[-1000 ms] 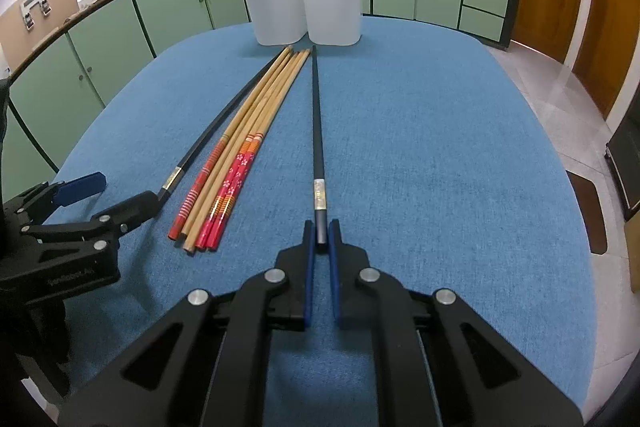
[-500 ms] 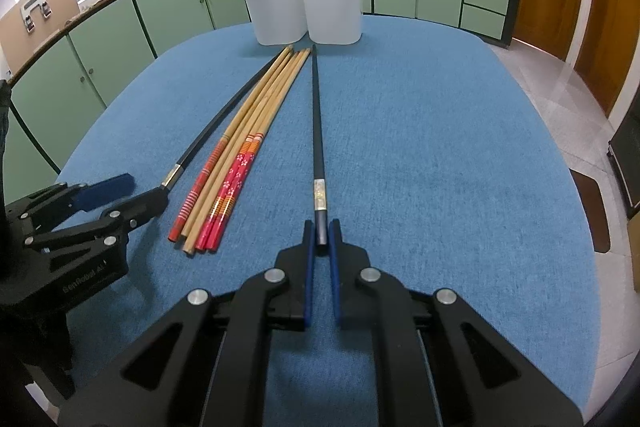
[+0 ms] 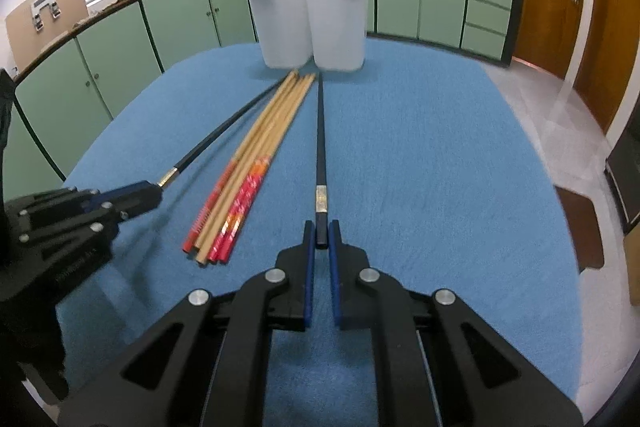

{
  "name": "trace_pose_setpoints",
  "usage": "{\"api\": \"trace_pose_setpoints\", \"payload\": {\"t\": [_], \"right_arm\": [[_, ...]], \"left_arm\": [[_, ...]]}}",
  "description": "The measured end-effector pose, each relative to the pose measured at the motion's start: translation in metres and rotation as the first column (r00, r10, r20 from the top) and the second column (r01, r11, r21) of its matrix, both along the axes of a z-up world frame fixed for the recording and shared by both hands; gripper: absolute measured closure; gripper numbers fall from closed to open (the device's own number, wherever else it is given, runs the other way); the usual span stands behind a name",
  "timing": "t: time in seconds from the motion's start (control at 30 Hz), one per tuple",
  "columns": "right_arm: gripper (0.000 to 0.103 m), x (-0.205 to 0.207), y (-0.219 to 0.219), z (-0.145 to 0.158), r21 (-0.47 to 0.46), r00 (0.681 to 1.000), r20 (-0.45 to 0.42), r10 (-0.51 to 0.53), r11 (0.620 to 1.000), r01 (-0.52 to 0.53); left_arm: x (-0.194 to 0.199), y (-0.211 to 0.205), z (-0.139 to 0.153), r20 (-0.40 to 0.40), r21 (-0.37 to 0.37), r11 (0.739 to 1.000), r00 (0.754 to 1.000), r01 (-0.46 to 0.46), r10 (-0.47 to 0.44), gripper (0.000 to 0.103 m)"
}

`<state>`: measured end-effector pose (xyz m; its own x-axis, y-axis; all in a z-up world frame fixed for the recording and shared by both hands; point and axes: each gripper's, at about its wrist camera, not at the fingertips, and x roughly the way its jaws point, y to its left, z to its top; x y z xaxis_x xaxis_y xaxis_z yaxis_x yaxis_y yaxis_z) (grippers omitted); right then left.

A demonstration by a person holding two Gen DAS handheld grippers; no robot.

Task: Organize utensils
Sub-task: 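Lift both black chopsticks and lower them into the holder compartments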

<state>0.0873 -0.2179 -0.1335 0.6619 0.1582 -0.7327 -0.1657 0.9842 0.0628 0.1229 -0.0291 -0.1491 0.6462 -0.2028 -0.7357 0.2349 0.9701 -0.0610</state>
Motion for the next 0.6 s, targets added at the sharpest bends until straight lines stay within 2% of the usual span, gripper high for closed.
{"api": "trace_pose_setpoints", "payload": {"t": [0.27, 0.6], "right_arm": [[0.097, 0.001, -0.006, 0.047, 0.016, 0.994, 0.112, 0.009, 1.0, -0.011], [0.097, 0.021, -0.027, 0.112, 0.065, 0.974, 0.224, 0.025, 0.997, -0.041]], "left_arm": [[-0.004, 0.016, 0.063, 0.155, -0.025, 1.0, 0.988, -0.01, 0.014, 0.097], [0.017, 0.027, 0.12, 0.271, -0.066, 0.998, 0.962, 0.01, 0.008, 0.097]]}}
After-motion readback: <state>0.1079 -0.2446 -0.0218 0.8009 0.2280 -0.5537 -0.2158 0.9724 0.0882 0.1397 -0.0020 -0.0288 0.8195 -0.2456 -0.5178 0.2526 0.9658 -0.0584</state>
